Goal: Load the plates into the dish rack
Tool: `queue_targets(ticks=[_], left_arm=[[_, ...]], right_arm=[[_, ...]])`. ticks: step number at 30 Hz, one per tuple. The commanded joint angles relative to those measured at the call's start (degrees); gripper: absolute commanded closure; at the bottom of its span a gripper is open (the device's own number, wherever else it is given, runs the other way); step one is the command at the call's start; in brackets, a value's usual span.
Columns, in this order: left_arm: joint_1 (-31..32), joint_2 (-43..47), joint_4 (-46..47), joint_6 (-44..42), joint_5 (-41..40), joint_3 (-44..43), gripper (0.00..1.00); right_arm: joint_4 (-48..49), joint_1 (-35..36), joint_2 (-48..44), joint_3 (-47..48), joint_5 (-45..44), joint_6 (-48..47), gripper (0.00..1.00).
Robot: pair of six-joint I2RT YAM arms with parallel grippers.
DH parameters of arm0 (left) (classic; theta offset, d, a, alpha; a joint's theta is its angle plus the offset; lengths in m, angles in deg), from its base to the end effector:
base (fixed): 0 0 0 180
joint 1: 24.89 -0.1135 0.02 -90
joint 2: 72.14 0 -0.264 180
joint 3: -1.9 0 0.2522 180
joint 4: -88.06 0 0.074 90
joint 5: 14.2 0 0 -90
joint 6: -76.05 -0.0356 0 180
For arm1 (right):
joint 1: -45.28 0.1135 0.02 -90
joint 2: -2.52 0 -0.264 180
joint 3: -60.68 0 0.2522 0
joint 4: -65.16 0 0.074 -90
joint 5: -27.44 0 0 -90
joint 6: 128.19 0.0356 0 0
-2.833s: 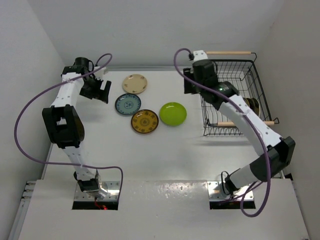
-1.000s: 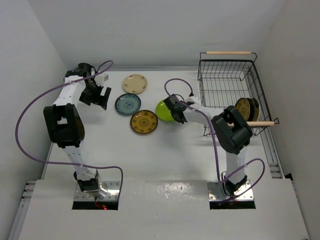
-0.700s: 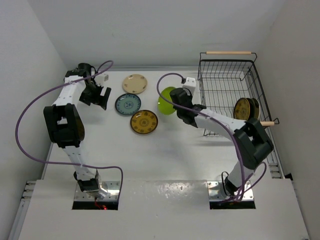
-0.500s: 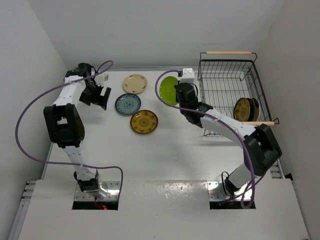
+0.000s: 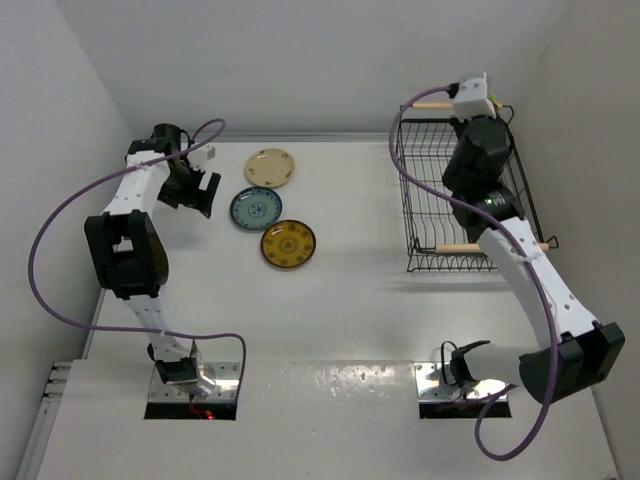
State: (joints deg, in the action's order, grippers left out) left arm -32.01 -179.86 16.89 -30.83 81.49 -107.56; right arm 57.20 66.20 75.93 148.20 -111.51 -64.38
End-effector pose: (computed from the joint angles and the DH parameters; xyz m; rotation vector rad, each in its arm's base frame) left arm 0.3883 0.0449 0.2702 0.2605 2.7579 -0.0301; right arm 0.2768 0.0771 0.4384 0.0893 1.5379 -0.6951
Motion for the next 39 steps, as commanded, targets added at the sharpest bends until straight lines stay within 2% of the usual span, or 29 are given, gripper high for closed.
queue_targets(ticks=[1,7,15,21,25,35,39], left_arm=[[-0.3,2.5,0.5,-0.3,0.3,-0.4,0.01],[-0.3,2.5,0.5,-0.8,0.3,0.2,0.01],[-0.3,2.5,0.5,-0.8,0.3,1.3,0.01],[-0.3,2.5,0.5,-0.8,0.3,1.3,0.01],[-0.3,2.5,0.5,-1.3,0.3,1.3,0.01],[-0.3,2.5,0.5,-1.3,0.3,0.8,0.01],[-0.3,1.4,1.1,-1.3,1.8,1.9,0.01]], right_arm=[[-3.2,-5.4,0.3,-5.4,-4.6,-6.6,1.00],[-12.7,-13.2,2.7,-11.1,3.0,4.7,1.00],[-14.2,-14.9,7.0,-13.3,6.8,11.6,1.00],[-15.1,-15.6,11.1,-14.8,5.4,10.3,1.00],[-15.0,-15.6,11.1,-14.3,1.1,10.3,1.00],[-15.2,-15.2,10.8,-16.1,3.6,8.7,1.00],[-18.9,-14.9,13.2,-15.0,4.9,8.3,1.00]])
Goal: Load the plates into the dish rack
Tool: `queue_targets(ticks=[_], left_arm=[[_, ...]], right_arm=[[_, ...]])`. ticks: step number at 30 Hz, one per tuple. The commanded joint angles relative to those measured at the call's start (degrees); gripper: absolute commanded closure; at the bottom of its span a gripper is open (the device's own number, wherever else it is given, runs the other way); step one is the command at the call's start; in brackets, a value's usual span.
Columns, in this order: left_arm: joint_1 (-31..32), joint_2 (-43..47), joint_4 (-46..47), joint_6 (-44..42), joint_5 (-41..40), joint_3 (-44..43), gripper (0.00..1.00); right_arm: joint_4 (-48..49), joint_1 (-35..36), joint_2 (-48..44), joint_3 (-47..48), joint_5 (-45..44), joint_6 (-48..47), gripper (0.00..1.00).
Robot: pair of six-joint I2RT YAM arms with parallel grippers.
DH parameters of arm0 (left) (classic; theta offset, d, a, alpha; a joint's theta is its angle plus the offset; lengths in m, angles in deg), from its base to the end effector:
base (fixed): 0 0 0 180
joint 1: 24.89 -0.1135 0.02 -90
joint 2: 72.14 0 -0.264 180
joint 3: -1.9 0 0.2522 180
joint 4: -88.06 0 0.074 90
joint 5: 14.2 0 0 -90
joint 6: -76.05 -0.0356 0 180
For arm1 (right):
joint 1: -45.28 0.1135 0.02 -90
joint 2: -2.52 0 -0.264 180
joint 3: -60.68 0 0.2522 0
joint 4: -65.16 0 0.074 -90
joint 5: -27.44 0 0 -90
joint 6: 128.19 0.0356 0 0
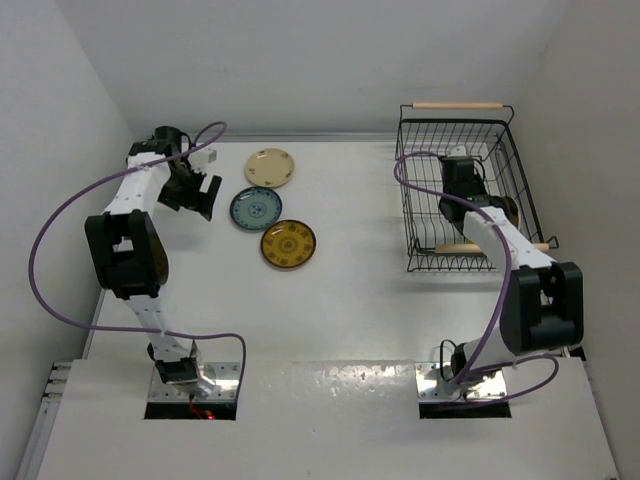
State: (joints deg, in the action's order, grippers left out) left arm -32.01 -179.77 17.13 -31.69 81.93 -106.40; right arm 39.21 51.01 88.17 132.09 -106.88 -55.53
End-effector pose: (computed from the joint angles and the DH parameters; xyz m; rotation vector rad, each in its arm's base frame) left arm 0.3866 0.0445 0.2651 0.2833 2.7679 -0.0413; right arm 0.3213 0.0072 0.2505 -0.0319 2.2106 -0.9822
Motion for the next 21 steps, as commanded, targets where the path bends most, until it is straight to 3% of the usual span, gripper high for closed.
queue_targets(ticks=[1,5,8,9,15,21], left_arm=[[-0.3,1.3,0.8,-0.5,1.9,0.8,0.01],[-0.3,-1.8,1.9,-0.5,5.1,1.3,0.01],[-0.3,-4.6,1.9,-0.5,7.1,0.2,0.01],[-0.3,-5.2,1.9,0.2,8.0,-0.5,0.01],[-0.3,-7.6,3.1,0.7,12.4,-2.1,0.01],[-0.3,-14.1,3.8,2.7,16.1,-5.6,0.01]], right_arm=[[-2.1,0.4,2.5,1.8,0.4,-0.6,1.00],[-9.3,0.3,5.1,5.5,3.2,2.1,1.00],[-14.1,0.5,7.1,9.1,3.7,4.4,0.85],[-14.6,0.3,7.3,9.8,3.6,5.6,0.71],[-14.9,1.2,3.3,13.4,4.2,7.2,0.27],[-13.8,3.4,-1.7,16.4,6.6,7.0,0.15]])
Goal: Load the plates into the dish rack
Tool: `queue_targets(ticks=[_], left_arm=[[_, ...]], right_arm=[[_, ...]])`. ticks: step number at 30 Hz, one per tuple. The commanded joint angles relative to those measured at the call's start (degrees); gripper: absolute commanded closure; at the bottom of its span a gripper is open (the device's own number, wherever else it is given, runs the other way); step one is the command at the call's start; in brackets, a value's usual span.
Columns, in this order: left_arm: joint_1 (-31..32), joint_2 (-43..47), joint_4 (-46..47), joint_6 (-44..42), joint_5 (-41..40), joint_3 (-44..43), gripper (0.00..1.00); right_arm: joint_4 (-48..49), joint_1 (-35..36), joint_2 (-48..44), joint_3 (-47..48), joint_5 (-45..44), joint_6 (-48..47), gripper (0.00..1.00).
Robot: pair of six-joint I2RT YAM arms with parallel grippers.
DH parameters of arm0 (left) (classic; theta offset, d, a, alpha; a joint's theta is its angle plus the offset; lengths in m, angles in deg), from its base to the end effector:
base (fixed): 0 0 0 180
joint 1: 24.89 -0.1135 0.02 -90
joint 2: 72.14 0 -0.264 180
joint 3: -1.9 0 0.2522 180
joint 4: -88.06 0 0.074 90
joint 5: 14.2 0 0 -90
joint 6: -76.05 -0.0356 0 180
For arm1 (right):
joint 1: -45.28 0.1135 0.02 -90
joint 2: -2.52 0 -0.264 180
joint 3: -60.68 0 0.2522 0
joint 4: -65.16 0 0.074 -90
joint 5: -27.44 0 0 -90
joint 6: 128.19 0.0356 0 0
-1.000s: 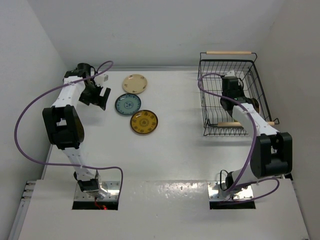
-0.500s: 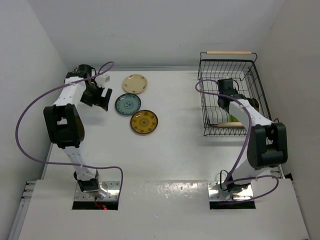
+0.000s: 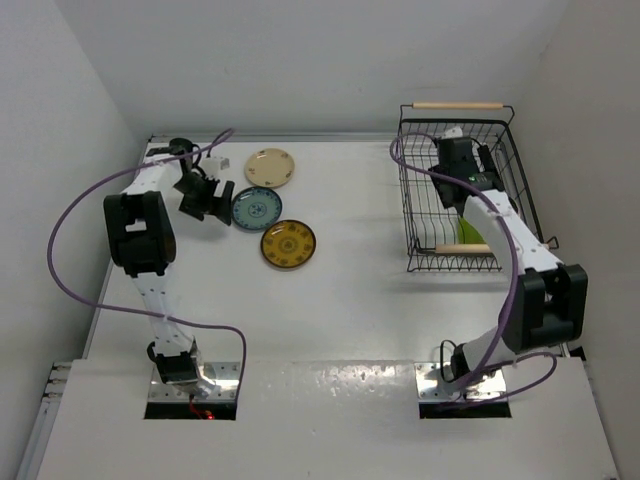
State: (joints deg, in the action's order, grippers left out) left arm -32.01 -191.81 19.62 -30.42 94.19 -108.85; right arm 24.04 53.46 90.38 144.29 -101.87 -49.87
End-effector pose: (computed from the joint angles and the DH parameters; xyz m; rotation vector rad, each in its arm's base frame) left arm 0.4215 0.0413 0.1986 0.2819 2.8229 -0.3853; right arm 0.3328 0.0251 0.2864 -0.0634 2.2822 -0.8348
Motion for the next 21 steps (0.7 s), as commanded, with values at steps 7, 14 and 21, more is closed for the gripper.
queue_targets(ticks=[7,14,21], left_arm=[[1.0,-9.2,1.9,4.9,8.6,-10.8,0.02],[1.5,-15.2,2.4,7.4,7.8,-13.3,0.34],[1.5,-16.6,2.4,8.0,11.0,-13.3,0.63]], right_arm=[[0.3,1.9,-7.2,6.0,2.3,2.7,0.11],[2.0,4.5,-12.1,4.1,3.0,2.4,0.11],[6.9,6.8,-15.8,0.6,3.5,1.3,0.11]])
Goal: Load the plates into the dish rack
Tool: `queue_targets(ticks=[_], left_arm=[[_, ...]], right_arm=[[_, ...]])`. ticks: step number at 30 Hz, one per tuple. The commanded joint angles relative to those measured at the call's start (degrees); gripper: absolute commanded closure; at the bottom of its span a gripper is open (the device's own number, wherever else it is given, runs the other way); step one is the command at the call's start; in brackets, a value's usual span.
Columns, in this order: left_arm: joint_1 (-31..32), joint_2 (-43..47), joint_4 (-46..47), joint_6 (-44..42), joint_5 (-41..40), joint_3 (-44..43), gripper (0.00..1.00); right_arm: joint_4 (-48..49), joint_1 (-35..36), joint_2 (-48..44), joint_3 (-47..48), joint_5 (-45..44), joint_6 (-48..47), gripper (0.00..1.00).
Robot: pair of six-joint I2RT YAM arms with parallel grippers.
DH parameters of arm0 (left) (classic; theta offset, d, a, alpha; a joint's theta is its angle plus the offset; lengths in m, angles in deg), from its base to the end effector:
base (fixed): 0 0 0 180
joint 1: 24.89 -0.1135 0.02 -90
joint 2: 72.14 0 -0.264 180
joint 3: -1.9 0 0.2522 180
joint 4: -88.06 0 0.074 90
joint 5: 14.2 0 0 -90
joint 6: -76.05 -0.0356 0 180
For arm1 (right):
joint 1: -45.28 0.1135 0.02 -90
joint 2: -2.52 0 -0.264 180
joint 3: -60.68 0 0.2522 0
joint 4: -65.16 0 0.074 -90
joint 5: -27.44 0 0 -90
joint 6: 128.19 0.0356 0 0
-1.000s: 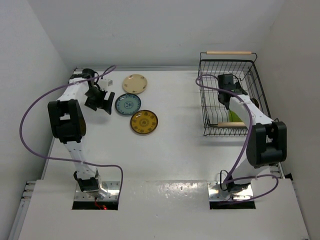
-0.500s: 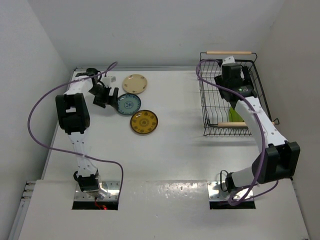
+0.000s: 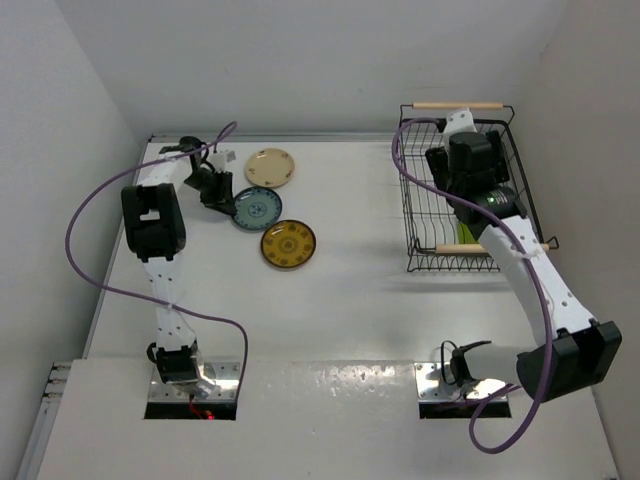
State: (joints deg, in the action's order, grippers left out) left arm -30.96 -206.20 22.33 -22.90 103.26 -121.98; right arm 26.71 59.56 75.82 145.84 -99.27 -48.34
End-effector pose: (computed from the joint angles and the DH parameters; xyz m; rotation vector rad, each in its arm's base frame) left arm 0.4766 0.0342 0.1562 0.1533 2.7685 -0.6266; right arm 0.2792 0.0491 0.3723 -0.0219 1.9862 -0.6019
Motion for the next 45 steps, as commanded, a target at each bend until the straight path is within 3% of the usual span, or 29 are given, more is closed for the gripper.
queue_targets(ticks=[1,4,5,6,10,12,13,16,19,24,30,33,34,37,38,39,41,42,43,45], left_arm=[[0.4,-2.3,-0.3,1.0,2.7,-0.2,0.70],[0.4,-1.7,-0.9,1.0,4.0,-0.2,0.84],[0.4,-1.7,-0.9,1.0,4.0,-0.2,0.96],[0.4,-1.7,-0.9,1.0,4.0,-0.2,1.00],[-0.2,1.6,-2.0,1.0,4.0,-0.9,1.00],[-0.2,5.2,-3.1,0.3,4.0,-3.2,1.00],[-0.2,6.7,-3.1,-0.4,3.4,-4.2,1.00],[-0.2,13.4,-3.8,-1.7,5.8,-7.8,1.00],[2.6,20.1,-4.3,-4.5,13.6,-9.1,1.00],[8.1,26.9,-5.1,-8.4,19.0,-7.2,1.00],[11.9,27.4,-8.9,-11.3,22.5,-6.7,1.00],[11.9,27.4,-11.7,-14.2,25.2,-6.7,1.00],[11.9,28.0,-12.2,-14.7,25.9,-6.7,1.00],[11.9,28.0,-12.2,-14.7,26.4,-6.7,1.00],[11.9,28.0,-11.7,-14.7,24.7,-6.7,1.00],[11.9,28.0,-11.1,-13.7,23.3,-6.7,1.00],[11.9,28.0,-9.7,-11.0,16.3,-6.7,0.53],[11.9,28.0,-8.3,-9.9,13.2,-7.2,0.32],[11.9,28.0,-7.8,-7.9,9.8,-7.8,0.01],[11.9,27.4,-6.7,-5.5,-3.2,-9.7,0.00]], right_arm=[[4.5,0.7,-1.3,-1.4,0.9,-0.2,0.11],[4.7,1.5,-1.2,-1.4,0.7,-0.2,0.11],[4.8,1.8,-1.5,-1.7,0.6,-0.2,0.11],[4.6,2.3,-1.3,-1.9,0.6,-0.1,0.11],[2.8,3.6,-1.7,-1.5,3.0,2.5,0.11],[0.2,4.0,-1.7,-0.7,13.3,5.4,0.10],[-1.7,4.3,-1.4,-0.6,16.9,6.1,0.00],[-3.2,6.3,0.6,1.4,36.3,9.8,0.00],[3.5,10.3,3.5,2.3,43.9,19.2,0.01],[17.7,13.7,10.6,3.7,52.5,27.7,0.05],[21.3,17.4,20.9,10.9,56.0,31.4,0.09],[25.8,17.8,23.1,9.6,56.0,34.5,0.23],[26.7,17.8,23.4,8.9,56.2,36.2,0.42],[31.2,18.3,23.7,6.8,57.0,37.5,0.81],[31.4,18.5,23.3,6.4,56.6,37.1,1.00],[31.7,18.6,21.7,6.1,53.3,36.3,1.00],[32.1,18.9,19.2,3.9,51.0,34.6,1.00],[31.8,18.6,18.3,3.5,45.6,32.5,1.00],[29.7,18.7,15.2,3.1,43.7,31.1,1.00],[25.1,17.2,13.3,3.9,34.1,25.4,1.00]])
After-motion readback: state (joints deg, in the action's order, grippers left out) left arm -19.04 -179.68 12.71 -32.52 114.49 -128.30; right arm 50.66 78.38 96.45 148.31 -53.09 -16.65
